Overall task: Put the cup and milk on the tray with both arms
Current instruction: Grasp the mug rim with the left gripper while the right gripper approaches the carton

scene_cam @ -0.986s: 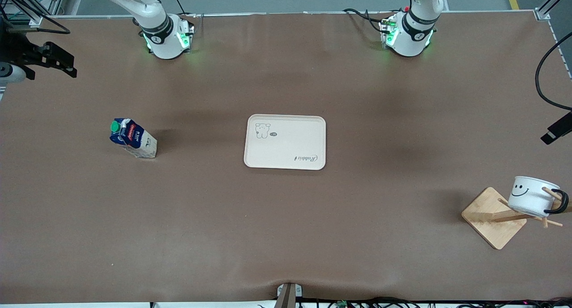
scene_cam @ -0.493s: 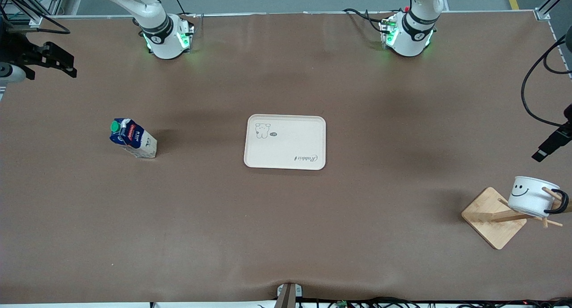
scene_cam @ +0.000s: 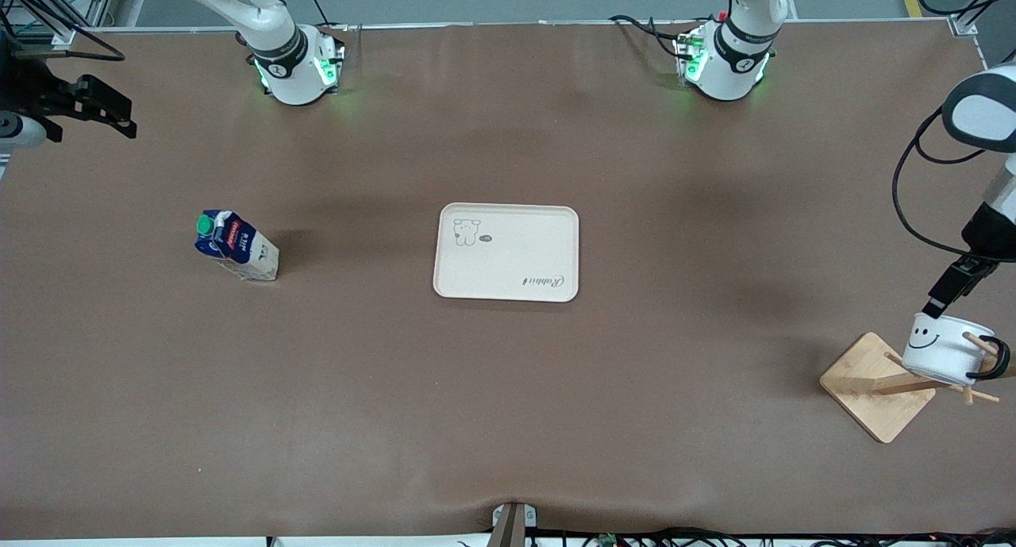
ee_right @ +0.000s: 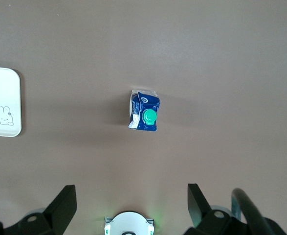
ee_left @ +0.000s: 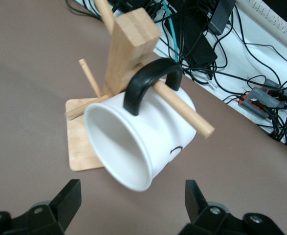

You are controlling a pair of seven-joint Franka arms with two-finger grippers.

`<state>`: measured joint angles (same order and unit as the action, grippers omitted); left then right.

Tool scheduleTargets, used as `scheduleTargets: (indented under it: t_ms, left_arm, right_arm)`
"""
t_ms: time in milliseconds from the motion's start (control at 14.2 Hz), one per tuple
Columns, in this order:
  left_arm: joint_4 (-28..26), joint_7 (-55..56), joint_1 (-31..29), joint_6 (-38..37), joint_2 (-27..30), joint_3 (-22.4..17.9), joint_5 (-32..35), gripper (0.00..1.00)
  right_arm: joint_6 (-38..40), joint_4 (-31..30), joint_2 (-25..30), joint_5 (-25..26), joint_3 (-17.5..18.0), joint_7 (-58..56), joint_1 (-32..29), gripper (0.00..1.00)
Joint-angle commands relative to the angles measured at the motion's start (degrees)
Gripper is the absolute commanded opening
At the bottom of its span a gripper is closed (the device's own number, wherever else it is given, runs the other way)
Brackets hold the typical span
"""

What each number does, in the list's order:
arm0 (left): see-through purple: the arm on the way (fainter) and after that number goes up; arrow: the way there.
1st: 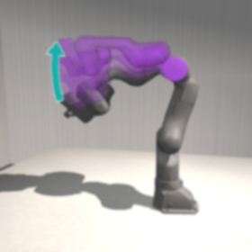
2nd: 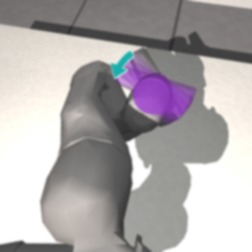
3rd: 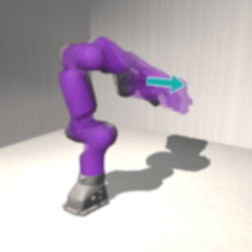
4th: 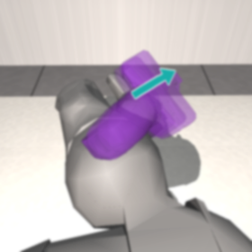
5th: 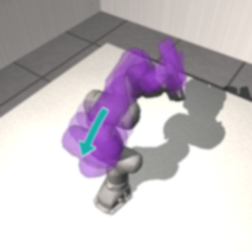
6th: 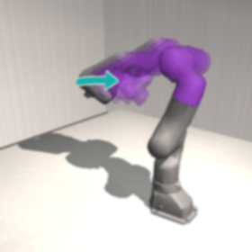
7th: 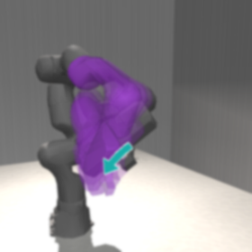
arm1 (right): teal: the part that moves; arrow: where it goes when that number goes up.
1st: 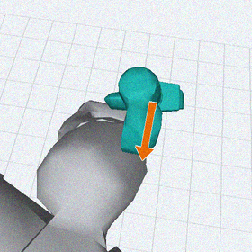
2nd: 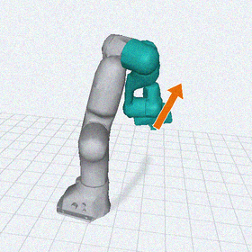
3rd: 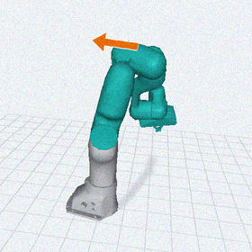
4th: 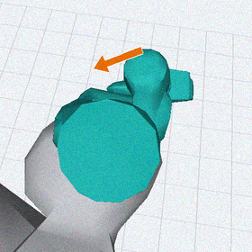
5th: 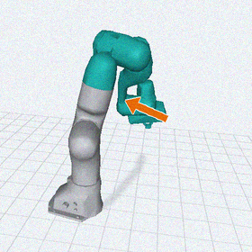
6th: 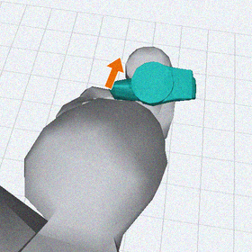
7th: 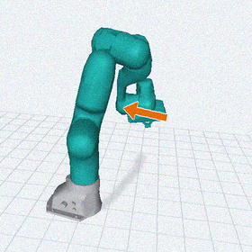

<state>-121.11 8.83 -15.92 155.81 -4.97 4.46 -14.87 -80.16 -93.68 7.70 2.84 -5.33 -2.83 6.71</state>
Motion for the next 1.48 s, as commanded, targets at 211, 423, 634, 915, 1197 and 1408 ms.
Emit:
scheduleTargets:
  t_ms: [211,423,634,915,1197,1408]
  left_arm:
    - [4.39,-0.75,-0.07,4.94,-5.3,1.52,-1.13,0.69]
    - [5.88,-0.57,0.1,5.65,-6.62,1.87,-1.21,0.51]
    - [5.89,-0.48,0.01,5.65,-6.72,2.75,-1.22,0.23]
    - [5.89,-0.66,-0.16,5.65,-6.1,3.63,-1.22,0.0]
    - [5.01,-0.14,-0.16,4.6,-3.65,4.6,-1.3,0.0]
    - [5.01,0.48,-0.51,-3.46,-0.05,5.56,-1.39,0.0]
  right_arm:
    - [-0.08,0.34,-0.4,-1.96,0.06,-0.33,-0.91,1.0]
    - [-0.69,0.95,-1.53,-1.96,0.06,-0.33,-0.73,1.0]
    - [-0.43,1.83,-2.25,-1.96,0.15,-0.25,-0.46,1.0]
    - [0.0,1.22,-8.55,-1.96,0.15,-0.16,-0.55,1.0]
    - [2.2,1.92,-11.39,-4.86,0.06,0.02,-1.43,1.0]
    - [3.08,1.57,-11.74,-4.86,0.06,0.28,-1.34,1.0]
